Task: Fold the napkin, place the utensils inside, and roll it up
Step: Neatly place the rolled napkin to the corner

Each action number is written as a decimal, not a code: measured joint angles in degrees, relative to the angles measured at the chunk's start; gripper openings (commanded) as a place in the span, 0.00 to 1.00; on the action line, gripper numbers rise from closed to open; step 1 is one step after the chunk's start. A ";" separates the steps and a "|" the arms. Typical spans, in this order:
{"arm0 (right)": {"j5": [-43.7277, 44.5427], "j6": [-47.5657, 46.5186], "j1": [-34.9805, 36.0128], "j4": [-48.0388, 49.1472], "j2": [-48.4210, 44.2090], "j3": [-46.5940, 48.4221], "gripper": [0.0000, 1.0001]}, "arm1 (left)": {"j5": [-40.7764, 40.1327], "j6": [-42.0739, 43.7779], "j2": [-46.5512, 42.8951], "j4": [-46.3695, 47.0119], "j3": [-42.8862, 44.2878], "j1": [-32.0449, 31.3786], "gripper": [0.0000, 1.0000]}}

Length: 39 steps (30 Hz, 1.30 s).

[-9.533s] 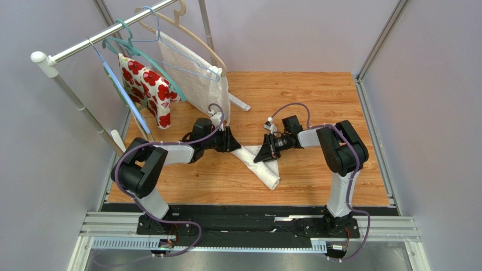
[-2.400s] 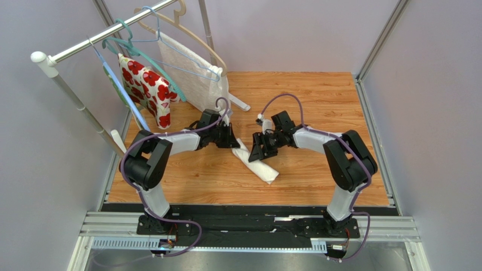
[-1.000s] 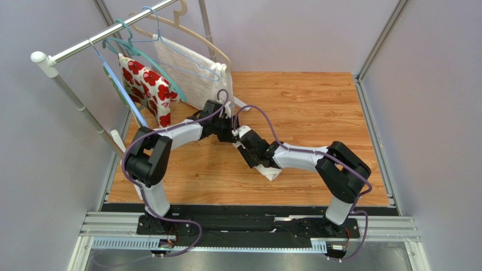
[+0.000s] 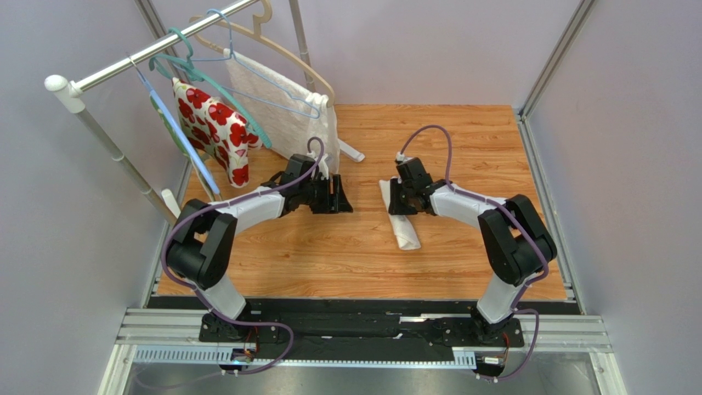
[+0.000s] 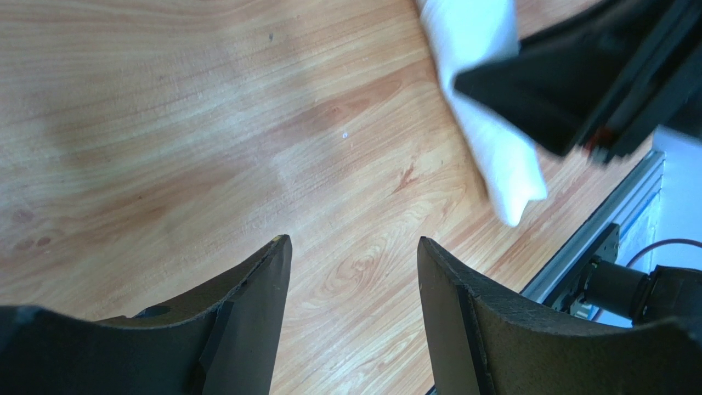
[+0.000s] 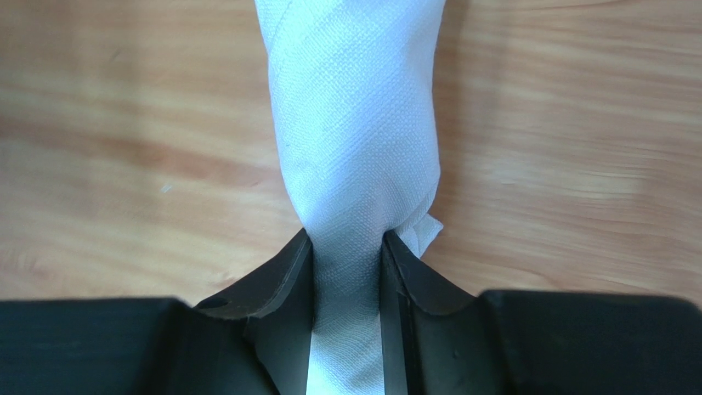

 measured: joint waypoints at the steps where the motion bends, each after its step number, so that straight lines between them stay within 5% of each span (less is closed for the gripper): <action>1: 0.94 0.63 -1.29 -0.26 0.09 0.20 0.33 | 0.15 0.09 -0.48 0.37 -0.79 0.00 0.66; 12: 3.41 2.71 -12.83 -4.81 7.43 10.51 0.34 | -1.16 2.73 -17.68 2.99 -13.33 0.00 0.68; 15: 3.58 2.69 -13.29 -5.88 8.26 11.98 0.43 | -2.67 3.13 -24.26 2.80 -17.07 0.00 0.69; 17: 3.58 2.47 -13.29 -5.95 8.26 11.96 0.60 | -4.13 3.21 -29.20 1.66 -19.45 0.00 0.69; 23: 2.47 0.22 -13.09 -8.00 4.59 9.77 0.70 | -8.39 3.37 -44.50 -6.23 -21.40 0.00 0.70; 34: 1.77 -4.63 -12.66 -11.80 -27.28 7.37 0.74 | -13.97 5.46 -61.94 -26.40 -9.03 0.02 0.79; 39: 4.74 -5.03 -12.57 -11.98 -47.47 -1.70 0.74 | -17.07 7.02 -70.20 -31.95 -6.08 0.02 0.89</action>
